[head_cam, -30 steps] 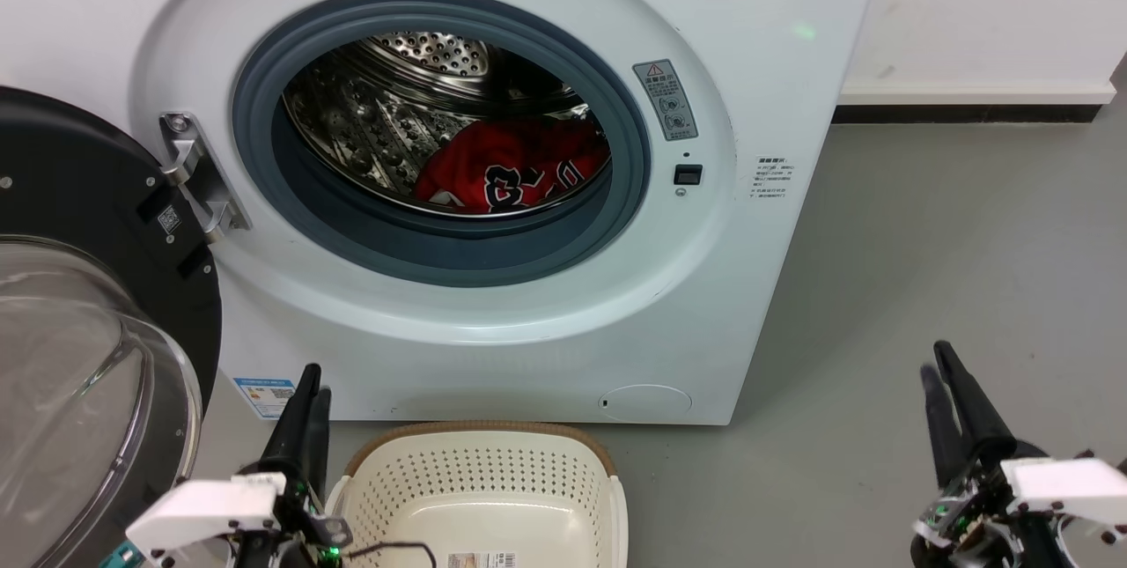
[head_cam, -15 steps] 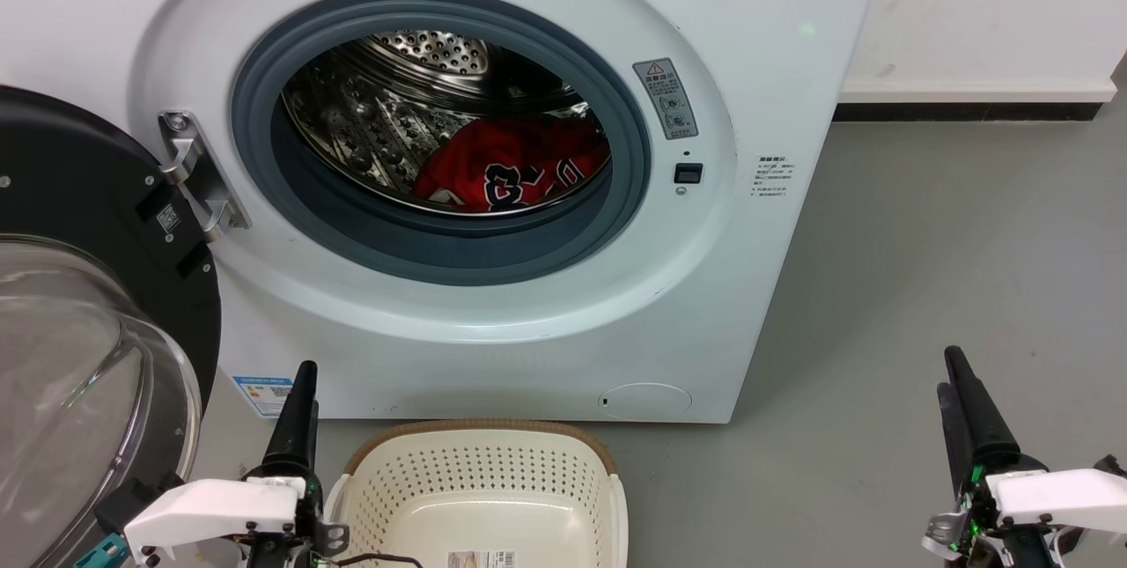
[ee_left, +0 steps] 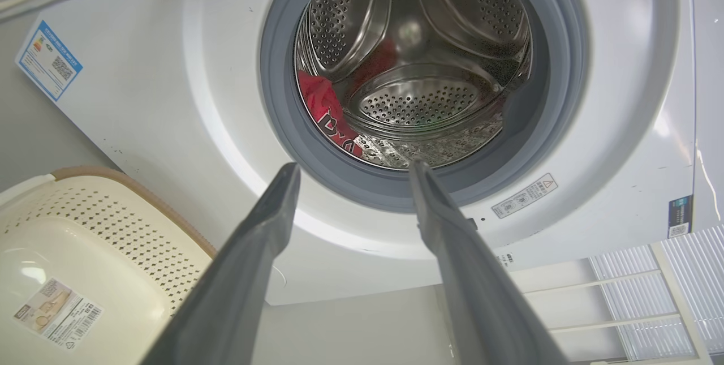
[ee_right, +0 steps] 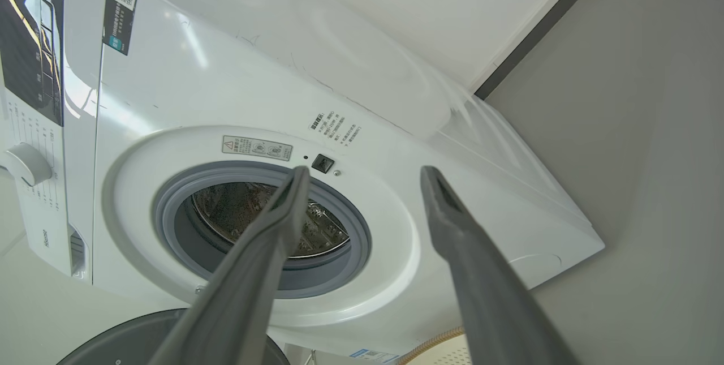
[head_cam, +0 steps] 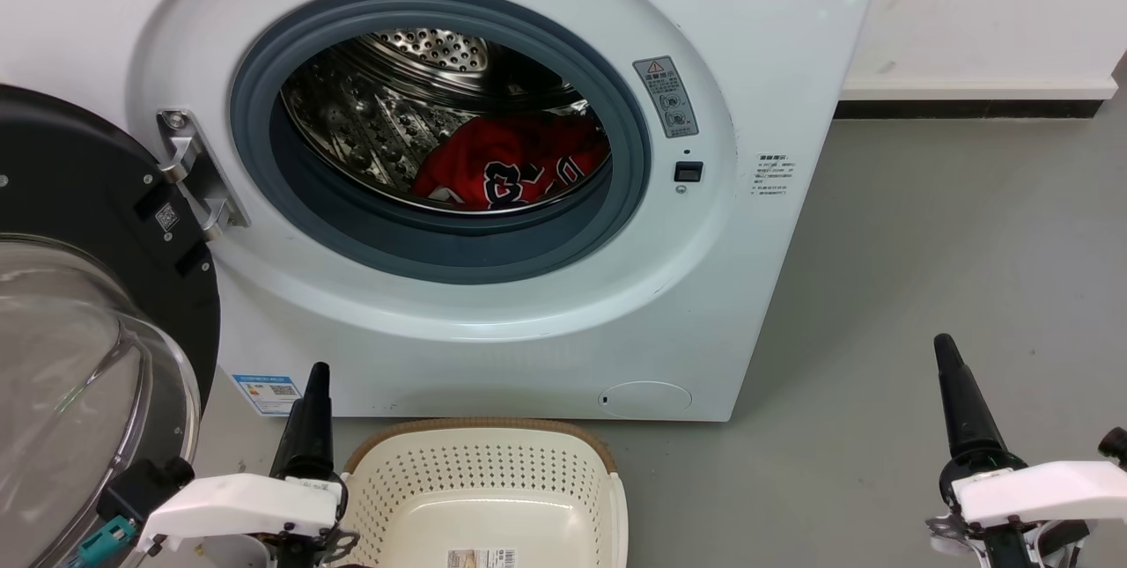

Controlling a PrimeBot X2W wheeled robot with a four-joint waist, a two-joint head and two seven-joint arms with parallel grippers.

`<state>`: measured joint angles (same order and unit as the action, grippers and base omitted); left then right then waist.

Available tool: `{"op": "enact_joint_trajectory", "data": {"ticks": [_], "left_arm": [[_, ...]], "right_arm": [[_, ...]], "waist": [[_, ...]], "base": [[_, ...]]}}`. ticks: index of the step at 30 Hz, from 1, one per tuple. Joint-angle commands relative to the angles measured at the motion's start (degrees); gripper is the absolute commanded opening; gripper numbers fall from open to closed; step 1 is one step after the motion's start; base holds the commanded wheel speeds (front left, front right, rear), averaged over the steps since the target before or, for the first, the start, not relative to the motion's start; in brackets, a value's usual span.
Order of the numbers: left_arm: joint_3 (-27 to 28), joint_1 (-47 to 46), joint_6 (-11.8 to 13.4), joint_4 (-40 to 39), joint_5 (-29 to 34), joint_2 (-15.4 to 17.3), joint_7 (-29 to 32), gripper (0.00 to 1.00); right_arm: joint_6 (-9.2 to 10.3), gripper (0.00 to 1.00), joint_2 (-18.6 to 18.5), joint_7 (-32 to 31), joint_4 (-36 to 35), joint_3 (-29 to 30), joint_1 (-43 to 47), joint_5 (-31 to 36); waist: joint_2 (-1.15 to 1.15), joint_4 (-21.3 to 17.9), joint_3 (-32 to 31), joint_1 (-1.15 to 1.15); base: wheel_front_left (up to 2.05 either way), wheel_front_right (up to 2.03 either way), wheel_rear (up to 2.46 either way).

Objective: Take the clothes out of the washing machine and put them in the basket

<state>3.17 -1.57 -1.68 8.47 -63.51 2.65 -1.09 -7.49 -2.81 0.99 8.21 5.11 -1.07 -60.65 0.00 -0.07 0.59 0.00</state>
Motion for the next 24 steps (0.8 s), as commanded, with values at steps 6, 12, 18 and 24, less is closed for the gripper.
{"op": "enact_joint_trajectory", "data": {"ticks": [6,12,18,24], "left_arm": [[-1.2,0.0,1.4,-2.2,7.0,0.2,-1.6,1.0],[-2.0,0.5,2.3,-3.0,12.4,0.2,-2.8,1.0],[-2.7,1.0,3.2,-3.7,17.6,0.2,-3.9,1.0],[-3.3,1.6,4.1,-4.5,22.4,0.2,-5.0,1.0]], "right_arm": [[0.0,1.0,-0.1,1.6,-3.5,-1.3,0.3,10.0],[0.0,1.0,-0.1,2.8,-4.7,-2.4,1.1,17.6],[0.0,1.0,-0.1,3.9,-5.2,-3.1,1.9,24.2],[0.0,1.0,-0.1,5.0,-5.8,-3.6,2.4,29.6]], "waist": [[0.0,0.0,0.1,0.0],[0.0,0.0,0.1,0.0],[0.0,0.0,0.2,0.0],[0.0,0.0,0.2,0.0]], "base": [[0.0,0.0,0.0],[0.0,0.0,0.0],[0.0,0.0,0.0],[0.0,0.0,0.0]]}}
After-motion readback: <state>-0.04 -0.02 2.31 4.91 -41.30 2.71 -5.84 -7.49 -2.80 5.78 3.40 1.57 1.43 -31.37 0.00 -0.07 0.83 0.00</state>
